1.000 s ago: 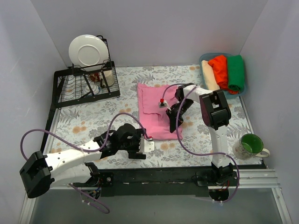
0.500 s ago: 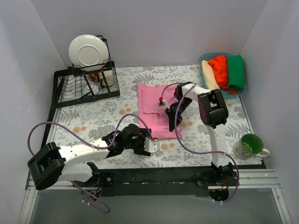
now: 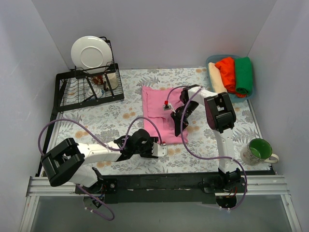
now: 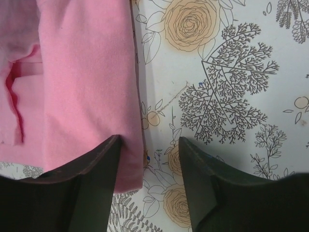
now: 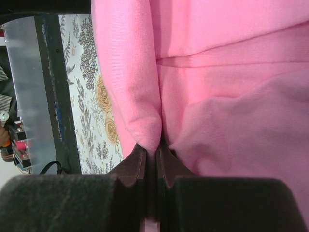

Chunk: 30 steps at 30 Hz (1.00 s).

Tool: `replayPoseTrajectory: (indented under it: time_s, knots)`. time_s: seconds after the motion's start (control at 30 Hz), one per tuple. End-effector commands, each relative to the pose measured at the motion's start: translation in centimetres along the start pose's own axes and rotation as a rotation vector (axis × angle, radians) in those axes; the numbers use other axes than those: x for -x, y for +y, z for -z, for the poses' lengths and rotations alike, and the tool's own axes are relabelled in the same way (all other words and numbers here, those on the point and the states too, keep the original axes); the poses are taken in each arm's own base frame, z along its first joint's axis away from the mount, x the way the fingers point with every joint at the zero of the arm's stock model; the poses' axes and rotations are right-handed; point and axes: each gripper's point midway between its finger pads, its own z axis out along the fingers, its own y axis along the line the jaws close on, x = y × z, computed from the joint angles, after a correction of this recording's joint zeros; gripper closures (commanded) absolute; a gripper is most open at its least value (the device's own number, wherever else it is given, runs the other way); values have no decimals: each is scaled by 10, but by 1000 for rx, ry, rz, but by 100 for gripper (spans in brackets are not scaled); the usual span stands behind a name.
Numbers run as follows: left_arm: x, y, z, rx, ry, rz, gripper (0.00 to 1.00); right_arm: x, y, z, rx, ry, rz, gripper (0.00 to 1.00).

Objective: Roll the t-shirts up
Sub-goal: Roll the T-shirt to the center of the board.

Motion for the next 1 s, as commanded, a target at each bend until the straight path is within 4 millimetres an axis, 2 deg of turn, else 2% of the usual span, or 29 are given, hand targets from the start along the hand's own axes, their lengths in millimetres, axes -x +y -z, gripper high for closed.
replayPoseTrajectory:
  time_s: [0.0,0.07,0.1,0.2,0.23,0.27,0.3,0.33,0.37,0.43,0.47,0.53,0.57,0.6,0.63,0.67,0.73,0.77,0.8,0.87,0.9,0.93,0.97]
  knots:
    - [-29,-14,-1,-54,81,65,55,-3,-28,-5,-56,17,100,99]
    - [-37,-18,-2,-78,100,81,67,-2,-27,-6,-51,11,104,99]
    - [-48,-28,0,-123,141,97,71,-2,-27,-6,-51,11,105,99]
    - [-59,-37,0,-177,170,128,85,3,-27,-3,-69,-2,130,99]
    - [-54,-35,-1,-192,158,137,93,3,-27,-3,-79,-11,126,98]
    - [-55,-32,0,-200,156,162,99,13,-20,6,-110,-34,140,91]
    - [-55,-32,1,-219,160,191,100,22,-21,12,-145,-62,181,84]
    - [-54,-29,1,-223,154,217,100,21,-15,15,-156,-77,191,71]
    - [-45,-17,0,-227,119,243,100,35,-2,31,-212,-102,263,47]
    - [-44,-19,3,-278,114,276,100,38,1,45,-297,-110,324,36]
    - [-33,-8,5,-295,59,295,100,47,15,63,-360,-135,372,32]
    - [-26,-7,10,-333,26,300,100,57,21,81,-466,-165,435,18]
    - [-23,-4,11,-342,7,303,100,51,40,86,-518,-181,472,10]
    - [-10,0,13,-367,-39,302,100,50,45,90,-571,-192,471,2]
    - [-6,2,13,-370,-54,307,100,48,52,92,-613,-206,503,1]
    - [-3,5,13,-374,-70,312,100,46,69,88,-668,-233,593,1]
    - [15,12,16,-403,-135,316,100,34,75,78,-750,-221,658,1]
    - [18,17,17,-413,-146,335,100,51,94,78,-819,-262,792,1]
    - [30,19,17,-462,-174,370,100,20,80,56,-844,-193,751,1]
    - [35,24,19,-515,-185,452,100,14,96,35,-829,-151,872,2]
    - [31,14,18,-585,-158,517,100,4,96,25,-810,-124,881,2]
    - [45,23,20,-610,-197,529,100,4,99,20,-803,-129,882,3]
    - [47,23,22,-637,-201,556,100,5,104,14,-786,-128,894,5]
